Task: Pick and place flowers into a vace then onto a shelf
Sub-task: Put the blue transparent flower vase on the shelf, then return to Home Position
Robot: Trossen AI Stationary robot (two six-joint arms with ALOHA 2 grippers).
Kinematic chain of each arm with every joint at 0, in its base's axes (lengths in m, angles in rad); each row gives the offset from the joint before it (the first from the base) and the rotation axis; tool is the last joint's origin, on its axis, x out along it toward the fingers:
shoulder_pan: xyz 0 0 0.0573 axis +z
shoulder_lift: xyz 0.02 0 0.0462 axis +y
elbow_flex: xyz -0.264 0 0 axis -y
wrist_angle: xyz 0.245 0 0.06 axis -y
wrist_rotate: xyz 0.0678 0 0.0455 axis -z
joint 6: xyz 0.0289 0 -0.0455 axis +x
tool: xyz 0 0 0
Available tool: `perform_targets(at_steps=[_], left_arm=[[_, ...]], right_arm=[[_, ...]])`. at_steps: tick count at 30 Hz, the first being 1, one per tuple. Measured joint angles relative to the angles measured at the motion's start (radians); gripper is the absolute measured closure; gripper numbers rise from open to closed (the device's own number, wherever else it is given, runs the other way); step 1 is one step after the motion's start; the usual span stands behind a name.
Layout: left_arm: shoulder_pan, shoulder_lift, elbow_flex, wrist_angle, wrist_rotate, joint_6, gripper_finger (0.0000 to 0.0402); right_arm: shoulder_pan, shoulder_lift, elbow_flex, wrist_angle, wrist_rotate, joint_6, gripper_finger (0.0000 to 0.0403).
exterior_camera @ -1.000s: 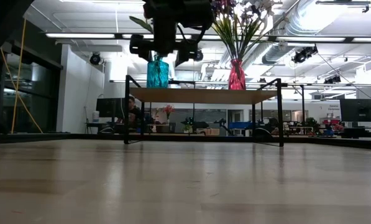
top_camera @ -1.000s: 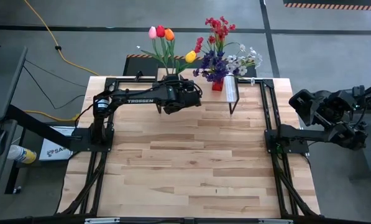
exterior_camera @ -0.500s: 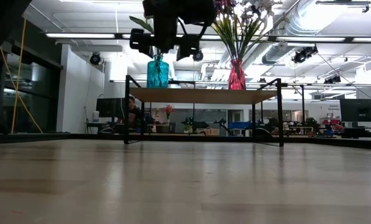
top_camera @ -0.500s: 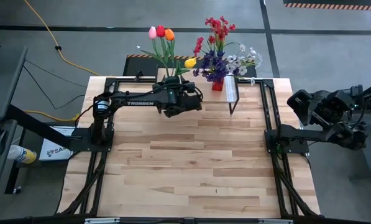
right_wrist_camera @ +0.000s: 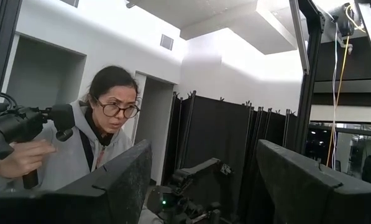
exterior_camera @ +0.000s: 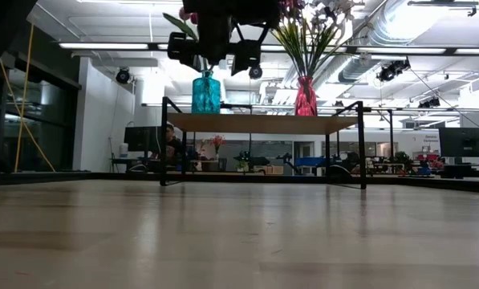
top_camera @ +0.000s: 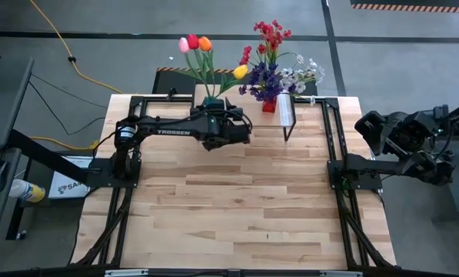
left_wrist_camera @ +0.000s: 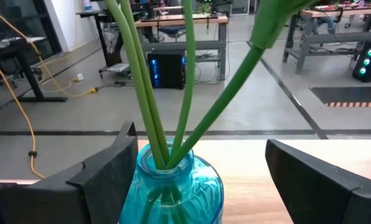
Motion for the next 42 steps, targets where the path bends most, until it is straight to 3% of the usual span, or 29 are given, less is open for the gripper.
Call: perform_targets(at_steps=[27,42], left_arm=[[-0.021,0.0,0.0,-0.088,-0.016,-0.008,0.0016],[-0.101,-0.001,0.0,-0.119,-0.063,-0.008,0.0016]], right_arm=[[0.0,0.0,0.0,-0.023,-0.01,0.001,0.0123],[0.0,0.0,0.0,-0.038,-0.01,0.0,0.0123]])
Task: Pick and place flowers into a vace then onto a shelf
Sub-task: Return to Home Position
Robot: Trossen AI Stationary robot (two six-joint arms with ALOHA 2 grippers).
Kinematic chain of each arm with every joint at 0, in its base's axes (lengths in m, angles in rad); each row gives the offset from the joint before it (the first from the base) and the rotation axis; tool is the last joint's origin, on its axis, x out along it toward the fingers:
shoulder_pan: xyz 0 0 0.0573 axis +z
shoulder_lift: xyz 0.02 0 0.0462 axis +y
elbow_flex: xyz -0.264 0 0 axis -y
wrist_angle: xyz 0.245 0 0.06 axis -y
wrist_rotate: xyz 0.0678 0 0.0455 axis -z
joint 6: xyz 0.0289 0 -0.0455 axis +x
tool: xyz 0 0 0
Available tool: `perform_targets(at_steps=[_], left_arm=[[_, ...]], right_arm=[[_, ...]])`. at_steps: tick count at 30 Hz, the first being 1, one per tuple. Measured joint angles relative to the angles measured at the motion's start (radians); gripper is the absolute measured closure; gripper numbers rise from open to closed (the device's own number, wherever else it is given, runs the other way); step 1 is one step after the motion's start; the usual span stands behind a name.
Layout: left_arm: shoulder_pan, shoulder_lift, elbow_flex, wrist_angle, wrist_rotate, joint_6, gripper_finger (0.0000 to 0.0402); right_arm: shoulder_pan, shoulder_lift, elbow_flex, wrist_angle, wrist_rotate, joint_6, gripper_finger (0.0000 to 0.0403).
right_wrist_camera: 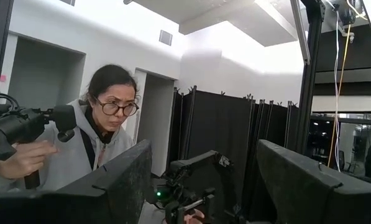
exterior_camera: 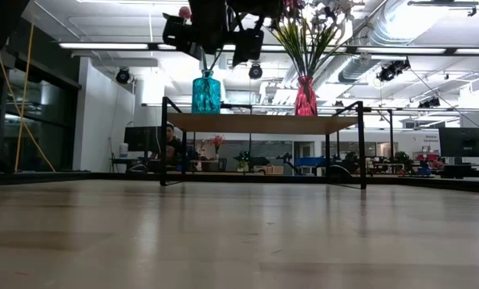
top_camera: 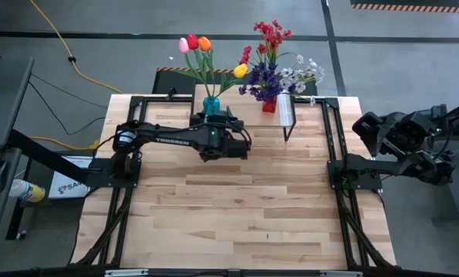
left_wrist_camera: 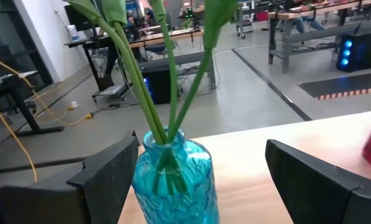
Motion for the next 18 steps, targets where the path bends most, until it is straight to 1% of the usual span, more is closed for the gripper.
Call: perform_targets(at_steps=[8,14,18], left_arm=[[-0.077,-0.006,0.0,-0.031,0.001,0.0,0.0016],[-0.182,-0.05,0.001,-0.05,0.002,0.003,0.0016],[-0.266,-0.106,0.001,-0.104,0.06,0.0,0.0016]], right_arm=[[0.0,0.0,0.0,-0.009,0.0,0.0,0.0123],[0.0,0.0,0.0,-0.011,0.0,0.0,0.0123],[0.0,0.0,0.0,-0.014,0.0,0.0,0.0123]])
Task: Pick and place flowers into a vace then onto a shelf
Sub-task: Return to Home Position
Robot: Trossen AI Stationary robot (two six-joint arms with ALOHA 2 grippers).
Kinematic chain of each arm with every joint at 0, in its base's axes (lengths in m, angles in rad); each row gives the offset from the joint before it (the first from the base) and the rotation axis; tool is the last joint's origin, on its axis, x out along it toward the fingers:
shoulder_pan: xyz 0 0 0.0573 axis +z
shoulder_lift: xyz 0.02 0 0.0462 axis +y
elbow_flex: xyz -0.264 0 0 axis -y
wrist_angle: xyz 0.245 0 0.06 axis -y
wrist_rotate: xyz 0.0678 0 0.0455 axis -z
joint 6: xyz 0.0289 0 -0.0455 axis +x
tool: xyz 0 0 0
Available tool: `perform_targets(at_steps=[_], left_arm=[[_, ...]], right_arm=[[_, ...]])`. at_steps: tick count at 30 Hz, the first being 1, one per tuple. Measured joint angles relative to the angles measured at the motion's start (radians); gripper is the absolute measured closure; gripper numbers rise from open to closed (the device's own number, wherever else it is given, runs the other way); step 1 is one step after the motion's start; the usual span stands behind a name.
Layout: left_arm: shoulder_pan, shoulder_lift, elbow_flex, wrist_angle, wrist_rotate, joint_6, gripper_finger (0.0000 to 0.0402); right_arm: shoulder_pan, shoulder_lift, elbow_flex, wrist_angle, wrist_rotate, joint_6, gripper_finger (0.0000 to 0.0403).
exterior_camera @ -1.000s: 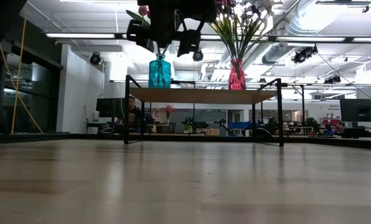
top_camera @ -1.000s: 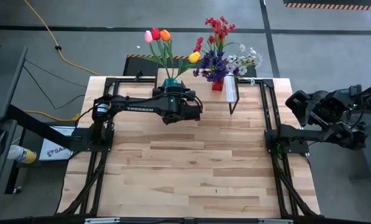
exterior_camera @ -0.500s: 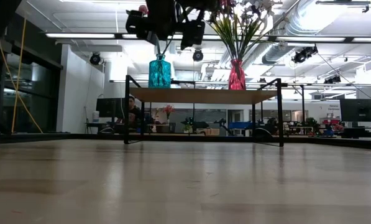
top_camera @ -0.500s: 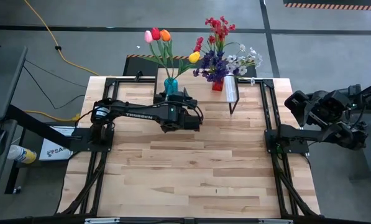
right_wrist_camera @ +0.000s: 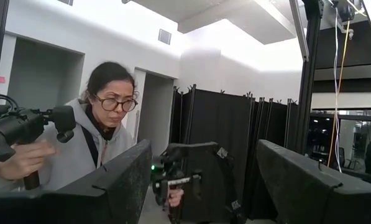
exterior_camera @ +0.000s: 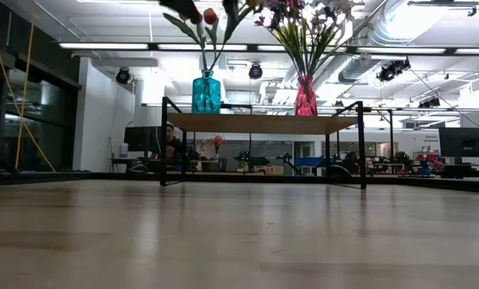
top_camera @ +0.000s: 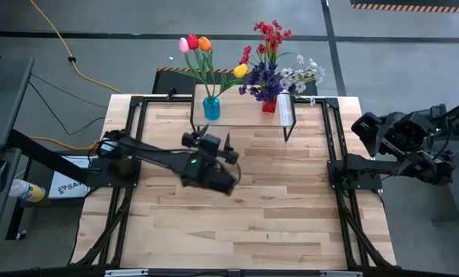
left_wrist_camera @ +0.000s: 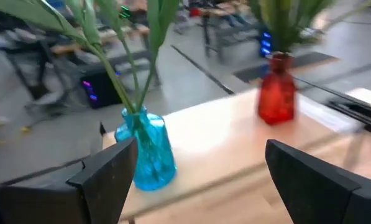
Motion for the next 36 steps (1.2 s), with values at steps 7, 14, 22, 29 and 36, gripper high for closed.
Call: perform_targets(at_steps=[7,14,22,29,36], left_arm=[[-0.162,-0.12,0.0,-0.056,0.083,0.022,0.0016],[-0.337,-0.204,-0.001,-0.135,0.156,0.012,0.0016],[-0.479,-0.232,-0.001,-0.283,0.198,-0.204,0.0016],[-0.555,-0.264,-0.079,-0.278,0.245,-0.286,0.0016],[-0.614,-0.277,-0.222,-0.275,0.263,-0.492,0.0016]], right_arm=[[0.0,0.0,0.0,-0.001,-0.005,0.0,0.0123],[0.0,0.0,0.0,-0.001,-0.092,0.0,0.0123],[0.0,0.0,0.0,-0.001,-0.179,0.002,0.0123],[0.0,-0.001,0.0,-0.011,-0.161,0.047,0.0123],[0.0,-0.001,0.0,-0.011,-0.336,0.055,0.0123]])
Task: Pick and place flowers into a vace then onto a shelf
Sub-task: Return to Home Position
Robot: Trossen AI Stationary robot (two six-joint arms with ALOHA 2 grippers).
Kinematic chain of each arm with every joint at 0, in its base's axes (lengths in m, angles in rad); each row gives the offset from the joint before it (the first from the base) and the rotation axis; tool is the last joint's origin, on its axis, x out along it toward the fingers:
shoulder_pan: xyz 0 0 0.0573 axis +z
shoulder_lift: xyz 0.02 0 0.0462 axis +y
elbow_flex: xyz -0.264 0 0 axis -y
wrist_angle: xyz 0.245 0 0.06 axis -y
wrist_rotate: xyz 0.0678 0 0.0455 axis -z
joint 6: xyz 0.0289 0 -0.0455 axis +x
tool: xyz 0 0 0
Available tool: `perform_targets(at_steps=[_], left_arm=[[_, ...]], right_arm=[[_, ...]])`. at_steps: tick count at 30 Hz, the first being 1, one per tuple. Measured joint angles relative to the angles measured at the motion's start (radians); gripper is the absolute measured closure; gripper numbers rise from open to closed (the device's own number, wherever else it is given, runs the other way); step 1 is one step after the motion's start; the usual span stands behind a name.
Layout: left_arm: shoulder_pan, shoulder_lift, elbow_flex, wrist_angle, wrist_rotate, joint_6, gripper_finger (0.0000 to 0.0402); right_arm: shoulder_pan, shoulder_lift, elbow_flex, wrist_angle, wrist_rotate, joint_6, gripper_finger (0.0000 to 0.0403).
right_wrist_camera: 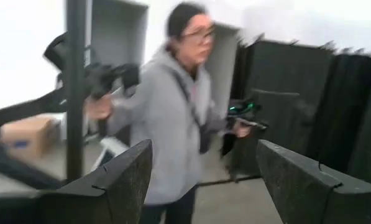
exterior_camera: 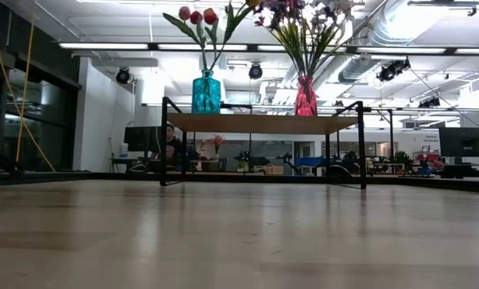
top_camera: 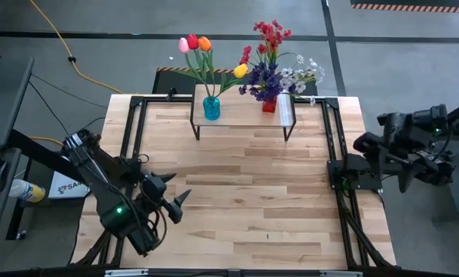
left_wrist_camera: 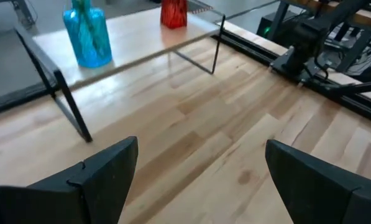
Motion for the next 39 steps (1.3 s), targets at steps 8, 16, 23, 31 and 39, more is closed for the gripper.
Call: perform_targets(at_steps=[8,16,23,31,39], left_arm=[[-0.004,-0.002,-0.161,0.071,0.05,-0.118,0.0016],[0.069,-0.003,-0.272,0.137,0.025,-0.143,0.0016],[0.193,-0.118,-0.412,0.132,-0.06,-0.136,0.0016],[0.211,-0.479,-0.67,0.147,-0.122,-0.122,0.0016],[0.211,-0.756,-0.771,0.205,-0.112,0.128,0.0016]], right_arm=[[0.0,-0.001,-0.014,-0.014,0.005,-0.002,0.0123],[0.0,0.0,-0.109,-0.019,0.03,-0.012,0.0123],[0.0,-0.028,-0.156,0.065,0.007,-0.011,0.0123],[0.0,-0.136,-0.155,0.063,-0.004,-0.005,0.0123],[0.0,-0.199,-0.154,-0.051,-0.009,-0.046,0.0123]])
